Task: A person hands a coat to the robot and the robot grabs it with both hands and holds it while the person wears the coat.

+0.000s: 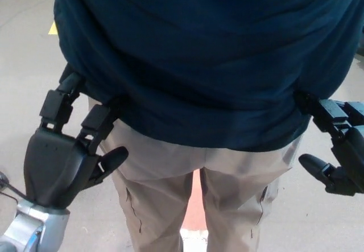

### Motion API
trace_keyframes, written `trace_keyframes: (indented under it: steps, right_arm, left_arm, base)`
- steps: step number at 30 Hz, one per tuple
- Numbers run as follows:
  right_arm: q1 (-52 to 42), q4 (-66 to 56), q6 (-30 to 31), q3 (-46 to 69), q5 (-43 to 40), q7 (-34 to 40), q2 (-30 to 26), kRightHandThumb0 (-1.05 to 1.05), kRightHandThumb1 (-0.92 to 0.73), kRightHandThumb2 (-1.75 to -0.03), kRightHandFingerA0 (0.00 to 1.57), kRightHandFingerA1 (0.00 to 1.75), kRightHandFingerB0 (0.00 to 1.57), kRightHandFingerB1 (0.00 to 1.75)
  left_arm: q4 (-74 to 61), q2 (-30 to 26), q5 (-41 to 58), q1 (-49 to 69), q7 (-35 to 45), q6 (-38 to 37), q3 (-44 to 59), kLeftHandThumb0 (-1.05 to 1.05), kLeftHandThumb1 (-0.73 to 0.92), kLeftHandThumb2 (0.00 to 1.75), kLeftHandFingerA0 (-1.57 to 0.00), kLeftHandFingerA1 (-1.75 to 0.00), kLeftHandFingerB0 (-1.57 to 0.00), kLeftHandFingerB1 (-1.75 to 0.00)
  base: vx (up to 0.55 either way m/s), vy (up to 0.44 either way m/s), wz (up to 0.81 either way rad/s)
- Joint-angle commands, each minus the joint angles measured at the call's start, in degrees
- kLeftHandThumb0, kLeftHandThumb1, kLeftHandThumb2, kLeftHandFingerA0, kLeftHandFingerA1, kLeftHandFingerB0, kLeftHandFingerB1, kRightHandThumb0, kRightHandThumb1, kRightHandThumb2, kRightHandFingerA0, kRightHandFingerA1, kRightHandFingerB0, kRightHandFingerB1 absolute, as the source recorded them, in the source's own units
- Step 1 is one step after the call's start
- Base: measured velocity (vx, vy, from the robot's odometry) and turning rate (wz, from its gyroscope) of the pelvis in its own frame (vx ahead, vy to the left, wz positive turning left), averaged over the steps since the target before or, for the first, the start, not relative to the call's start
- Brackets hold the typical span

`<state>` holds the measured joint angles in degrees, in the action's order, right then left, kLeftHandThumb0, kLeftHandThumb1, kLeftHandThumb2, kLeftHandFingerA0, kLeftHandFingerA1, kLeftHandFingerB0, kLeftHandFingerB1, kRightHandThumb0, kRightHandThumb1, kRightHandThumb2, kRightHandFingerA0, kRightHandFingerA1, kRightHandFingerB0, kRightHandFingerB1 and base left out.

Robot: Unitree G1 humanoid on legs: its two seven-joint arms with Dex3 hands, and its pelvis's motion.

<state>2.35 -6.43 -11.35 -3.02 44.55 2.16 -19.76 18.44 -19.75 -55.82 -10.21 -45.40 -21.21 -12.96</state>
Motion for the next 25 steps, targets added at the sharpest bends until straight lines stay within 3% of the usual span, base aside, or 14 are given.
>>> trace_keyframes:
  steps: [1, 20, 25]
  right_arm:
    - [3.6, 3.1, 12.5, -5.8, 2.8, -21.3, -4.3, -0.47, -0.73, -0.62, 0.27, 0.3, 0.34, 0.33]
    - [2.2, 4.2, 14.6, -12.0, 3.2, -20.1, -6.3, -0.51, -0.75, -0.64, 0.32, 0.32, 0.33, 0.32]
    - [2.3, 3.8, 16.0, -13.2, 3.0, -20.5, -6.7, -0.52, -0.76, -0.63, 0.31, 0.31, 0.33, 0.32]
  left_arm:
    - [5.4, -1.0, -1.0, -3.1, 22.3, 13.5, -3.4, -0.64, 0.63, 0.96, -0.38, -0.48, -0.4, -0.48]
    - [5.2, -2.3, 2.5, 2.5, 24.2, 13.3, -5.4, -0.64, 0.62, 0.96, -0.41, -0.5, -0.35, -0.46]
    - [5.5, -2.1, 2.3, 3.8, 19.4, 12.7, -5.8, -0.63, 0.59, 0.93, -0.31, -0.47, -0.36, -0.47]
  base:
    - [0.0, 0.0, 0.0]
    - [0.0, 0.0, 0.0]
    - [0.0, 0.0, 0.0]
